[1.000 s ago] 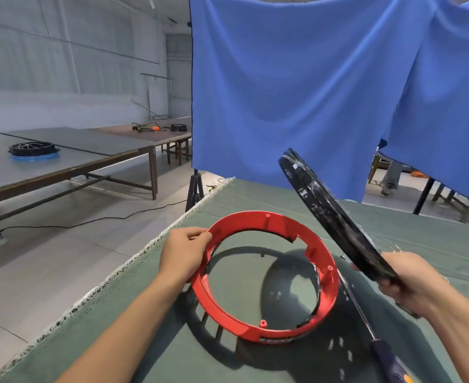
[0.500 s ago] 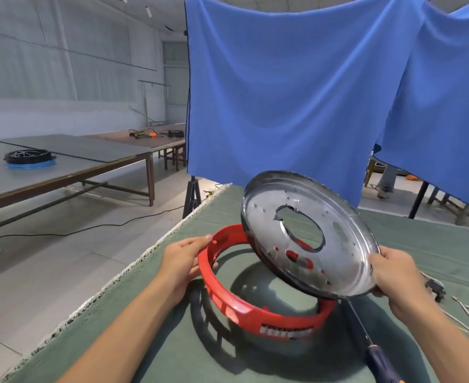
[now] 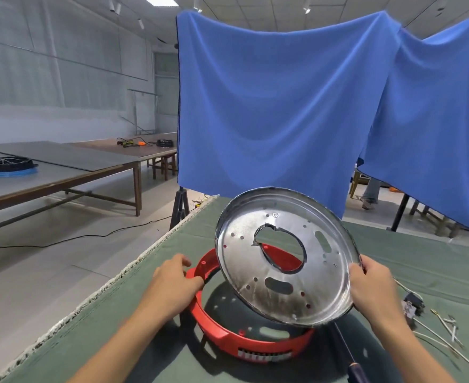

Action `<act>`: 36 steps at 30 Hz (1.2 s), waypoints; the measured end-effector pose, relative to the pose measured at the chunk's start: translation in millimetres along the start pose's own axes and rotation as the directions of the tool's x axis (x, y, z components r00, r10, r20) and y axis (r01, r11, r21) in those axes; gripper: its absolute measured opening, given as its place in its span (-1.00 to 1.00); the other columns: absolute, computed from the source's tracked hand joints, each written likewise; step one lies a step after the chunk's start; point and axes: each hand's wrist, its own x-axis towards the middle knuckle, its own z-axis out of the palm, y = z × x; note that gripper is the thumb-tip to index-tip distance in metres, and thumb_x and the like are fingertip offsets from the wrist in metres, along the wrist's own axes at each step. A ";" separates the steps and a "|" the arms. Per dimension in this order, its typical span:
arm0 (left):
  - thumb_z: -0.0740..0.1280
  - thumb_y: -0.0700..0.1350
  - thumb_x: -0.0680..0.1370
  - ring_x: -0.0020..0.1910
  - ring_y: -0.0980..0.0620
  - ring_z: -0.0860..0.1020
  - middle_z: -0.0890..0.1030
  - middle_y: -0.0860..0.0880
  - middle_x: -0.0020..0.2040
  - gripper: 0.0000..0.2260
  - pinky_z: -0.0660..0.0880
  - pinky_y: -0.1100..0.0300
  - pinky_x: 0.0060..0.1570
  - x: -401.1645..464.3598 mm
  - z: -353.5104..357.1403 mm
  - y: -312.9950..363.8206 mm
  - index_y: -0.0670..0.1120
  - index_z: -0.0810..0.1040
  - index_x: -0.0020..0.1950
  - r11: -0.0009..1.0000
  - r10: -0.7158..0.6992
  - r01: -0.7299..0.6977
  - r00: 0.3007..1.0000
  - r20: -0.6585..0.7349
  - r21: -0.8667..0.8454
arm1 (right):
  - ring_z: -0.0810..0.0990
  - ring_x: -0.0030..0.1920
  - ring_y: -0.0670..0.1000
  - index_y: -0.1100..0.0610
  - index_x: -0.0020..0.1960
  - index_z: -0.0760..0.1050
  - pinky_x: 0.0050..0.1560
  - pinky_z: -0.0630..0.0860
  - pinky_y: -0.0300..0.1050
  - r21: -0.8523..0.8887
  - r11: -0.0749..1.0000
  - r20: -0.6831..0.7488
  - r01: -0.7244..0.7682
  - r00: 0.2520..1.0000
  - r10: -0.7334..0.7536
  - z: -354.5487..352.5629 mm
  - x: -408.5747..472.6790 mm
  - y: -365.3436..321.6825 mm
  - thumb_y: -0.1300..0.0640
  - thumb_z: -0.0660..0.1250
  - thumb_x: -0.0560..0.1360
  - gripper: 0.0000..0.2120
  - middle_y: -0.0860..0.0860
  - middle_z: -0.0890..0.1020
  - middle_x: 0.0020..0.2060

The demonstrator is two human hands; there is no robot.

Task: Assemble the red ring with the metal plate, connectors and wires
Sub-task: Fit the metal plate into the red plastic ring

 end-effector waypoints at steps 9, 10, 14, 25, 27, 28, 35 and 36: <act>0.28 -0.13 0.48 -0.62 0.04 0.47 0.58 -0.05 -0.53 -0.85 0.39 0.26 -0.62 -7.8 -18.4 9.1 -0.16 0.55 -0.23 0.999 -0.029 0.033 0.966 0.258 -0.010 | 0.25 -0.44 0.05 0.19 -0.39 0.28 -0.36 0.19 -0.09 0.037 0.999 0.036 0.011 0.999 -0.013 0.0 -0.7 -1.0 0.31 0.16 0.51 -0.71 0.05 0.34 -0.52; 0.26 -0.15 0.50 -0.62 0.02 0.47 0.58 -0.03 -0.53 -0.85 0.42 0.23 -0.62 -6.5 -17.9 8.4 -0.16 0.55 -0.22 0.999 -0.016 0.027 0.970 0.244 -0.044 | 0.24 -0.43 0.04 0.20 -0.39 0.29 -0.36 0.18 -0.09 0.050 0.999 0.047 0.018 0.999 -0.021 -0.2 -0.2 -1.0 0.32 0.16 0.50 -0.71 0.05 0.33 -0.52; 0.25 -0.14 0.57 -0.52 -0.10 0.49 0.59 -0.03 -0.44 -0.89 0.49 0.15 -0.52 -2.0 -13.6 5.7 -0.04 0.58 -0.03 0.974 0.105 -0.074 0.984 0.141 -0.213 | 0.29 -0.39 0.03 0.34 -0.28 0.39 -0.31 0.23 -0.09 0.086 0.995 0.125 0.048 0.990 -0.058 -1.5 0.9 -3.7 0.28 0.17 0.51 -0.78 0.11 0.40 -0.47; 0.17 -0.41 0.53 -0.64 0.09 0.47 0.58 -0.07 -0.50 -0.78 0.39 0.33 -0.64 -4.4 3.4 15.0 -0.28 0.59 -0.17 0.621 -0.035 0.127 0.990 0.134 -0.774 | 0.43 -0.32 0.07 0.33 -0.24 0.46 -0.26 0.32 -0.05 0.142 0.987 0.173 0.070 0.980 -0.095 2.8 -5.4 -7.7 0.20 0.16 0.58 -0.71 0.20 0.55 -0.36; 0.11 -0.42 0.52 -0.61 0.05 0.44 0.57 -0.11 -0.42 -0.70 0.37 0.28 -0.60 -5.7 5.3 13.8 -0.21 0.60 -0.16 0.774 -0.037 0.091 0.994 0.099 -0.626 | 0.38 -0.34 0.06 0.35 -0.28 0.40 -0.27 0.27 -0.05 0.145 0.988 0.164 0.055 0.983 -0.078 1.6 -3.9 -8.8 0.20 0.15 0.60 -0.67 0.17 0.48 -0.40; 0.12 -0.39 0.52 -0.57 0.03 0.44 0.56 -0.11 -0.38 -0.72 0.36 0.26 -0.57 -5.4 6.0 11.9 -0.15 0.59 -0.13 0.859 -0.032 0.068 0.996 0.079 -0.508 | 0.33 -0.36 0.04 0.31 -0.33 0.34 -0.30 0.23 -0.06 0.137 0.990 0.163 0.037 0.985 -0.060 -0.1 -2.2 -9.1 0.20 0.16 0.59 -0.66 0.13 0.41 -0.43; 0.39 -0.25 0.49 -0.57 0.09 0.53 0.58 -0.05 -0.45 -0.89 0.48 0.27 -0.54 -0.7 5.1 10.5 -0.14 0.60 -0.24 0.907 0.096 -0.007 0.977 0.190 -0.422 | 0.32 -0.29 0.07 0.17 -0.22 0.46 -0.30 0.17 -0.07 0.094 0.962 0.351 -0.258 0.913 0.211 -22.3 12.6 -0.4 0.25 0.24 0.50 -0.88 0.14 0.39 -0.34; 0.38 -0.28 0.50 -0.54 0.08 0.55 0.60 -0.06 -0.42 -0.90 0.48 0.28 -0.53 1.6 4.1 11.6 -0.14 0.63 -0.21 0.889 0.099 -0.001 0.976 0.192 -0.457 | 0.32 -0.29 0.08 0.17 -0.22 0.47 -0.29 0.16 -0.06 0.079 0.961 0.350 -0.266 0.910 0.223 -23.0 13.4 1.6 0.25 0.25 0.50 -0.88 0.14 0.39 -0.34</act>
